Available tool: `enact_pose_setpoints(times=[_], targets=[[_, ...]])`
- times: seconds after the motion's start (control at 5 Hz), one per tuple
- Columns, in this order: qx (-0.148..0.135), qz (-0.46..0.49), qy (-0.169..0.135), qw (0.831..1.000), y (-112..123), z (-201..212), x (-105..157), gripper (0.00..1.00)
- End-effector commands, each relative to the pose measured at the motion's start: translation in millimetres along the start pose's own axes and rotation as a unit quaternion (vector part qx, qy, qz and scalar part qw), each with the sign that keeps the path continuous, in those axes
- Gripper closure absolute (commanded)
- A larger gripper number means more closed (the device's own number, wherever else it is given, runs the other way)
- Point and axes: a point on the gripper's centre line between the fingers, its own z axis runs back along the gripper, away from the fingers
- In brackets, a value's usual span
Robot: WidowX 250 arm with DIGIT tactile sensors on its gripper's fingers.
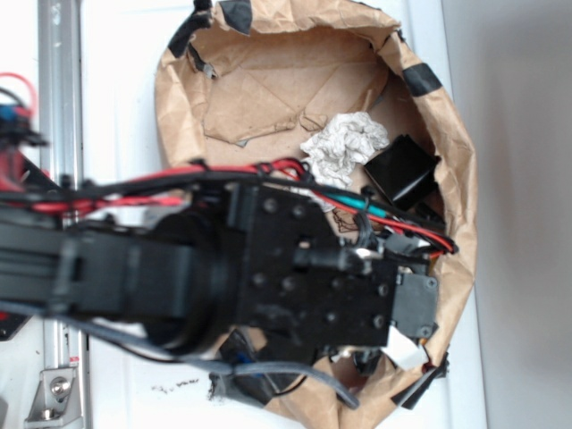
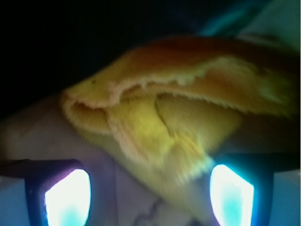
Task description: Grab the yellow cloth.
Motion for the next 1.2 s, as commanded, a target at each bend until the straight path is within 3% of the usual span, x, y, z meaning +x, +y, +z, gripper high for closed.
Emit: enact_pose_setpoints(times=[0.0, 0.2, 0.6, 0.8, 1.0], targets=[[-0.015, -0.021, -0.055, 0.998, -14, -16, 31, 0.0], [-0.039, -0.004, -0.074, 0.996, -13, -18, 32, 1.0], [-0.016, 0.065, -0.036, 0.997, -1, 4, 7, 1.0], [0.013, 0.132, 0.008, 0.991, 2, 25, -17, 1.0], [0.011, 0.196, 0.034, 0.98, -1, 45, -45, 1.0]])
